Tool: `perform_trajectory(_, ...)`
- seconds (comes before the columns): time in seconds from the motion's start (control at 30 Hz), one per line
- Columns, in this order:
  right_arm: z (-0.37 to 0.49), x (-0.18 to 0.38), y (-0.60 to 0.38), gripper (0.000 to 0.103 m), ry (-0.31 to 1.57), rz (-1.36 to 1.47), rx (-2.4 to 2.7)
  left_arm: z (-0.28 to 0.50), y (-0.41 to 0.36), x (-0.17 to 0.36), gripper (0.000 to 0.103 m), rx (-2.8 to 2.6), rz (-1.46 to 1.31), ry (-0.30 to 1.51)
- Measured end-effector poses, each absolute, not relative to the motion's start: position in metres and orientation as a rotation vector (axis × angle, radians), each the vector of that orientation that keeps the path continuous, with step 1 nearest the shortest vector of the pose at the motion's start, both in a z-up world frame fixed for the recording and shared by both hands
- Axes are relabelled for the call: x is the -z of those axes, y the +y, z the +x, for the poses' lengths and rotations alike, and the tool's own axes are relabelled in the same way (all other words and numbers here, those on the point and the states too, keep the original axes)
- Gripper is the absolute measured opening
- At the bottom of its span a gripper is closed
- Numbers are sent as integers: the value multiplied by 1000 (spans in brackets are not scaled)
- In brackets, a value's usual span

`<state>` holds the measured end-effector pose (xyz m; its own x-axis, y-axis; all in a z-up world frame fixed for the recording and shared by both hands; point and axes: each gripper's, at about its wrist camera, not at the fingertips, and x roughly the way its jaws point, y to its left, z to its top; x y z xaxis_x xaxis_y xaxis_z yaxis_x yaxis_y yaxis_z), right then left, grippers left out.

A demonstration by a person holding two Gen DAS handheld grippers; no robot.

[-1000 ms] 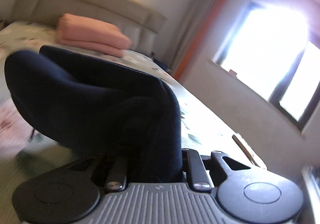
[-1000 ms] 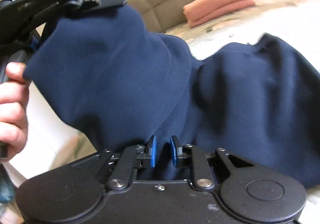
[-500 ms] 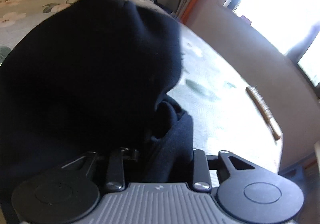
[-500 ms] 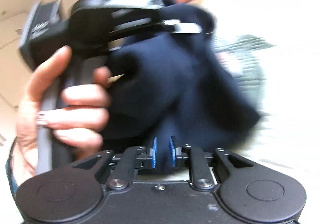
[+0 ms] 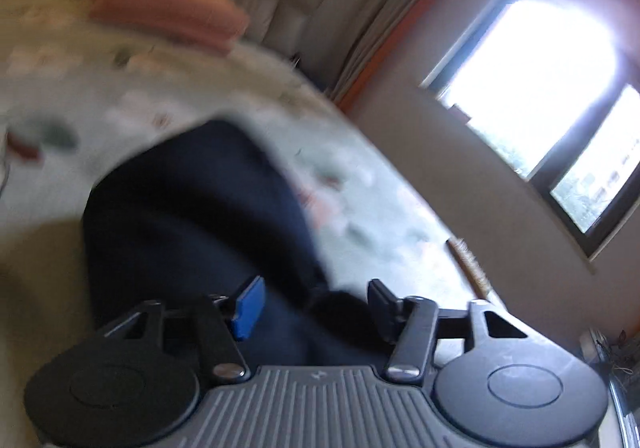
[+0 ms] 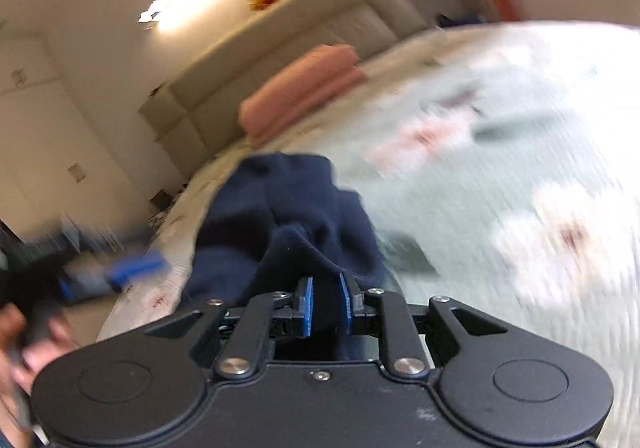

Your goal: Fold large clothes

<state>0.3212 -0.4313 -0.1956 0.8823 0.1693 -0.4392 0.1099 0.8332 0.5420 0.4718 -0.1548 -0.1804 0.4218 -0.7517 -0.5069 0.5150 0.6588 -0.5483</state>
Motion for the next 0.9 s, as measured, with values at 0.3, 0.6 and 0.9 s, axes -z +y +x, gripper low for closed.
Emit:
perform_trajectory(0.3,332,157,-406,22,393,351,109,450,-138,236,40,870,-281,823)
perform_trajectory(0.6,363,254,-383,22,780,408,14,428,-114,215,37,867,-193,766)
perform_trajectory(0.9,349,227,-362,22,662,146,8,446,-159,224,37,914,-133,755)
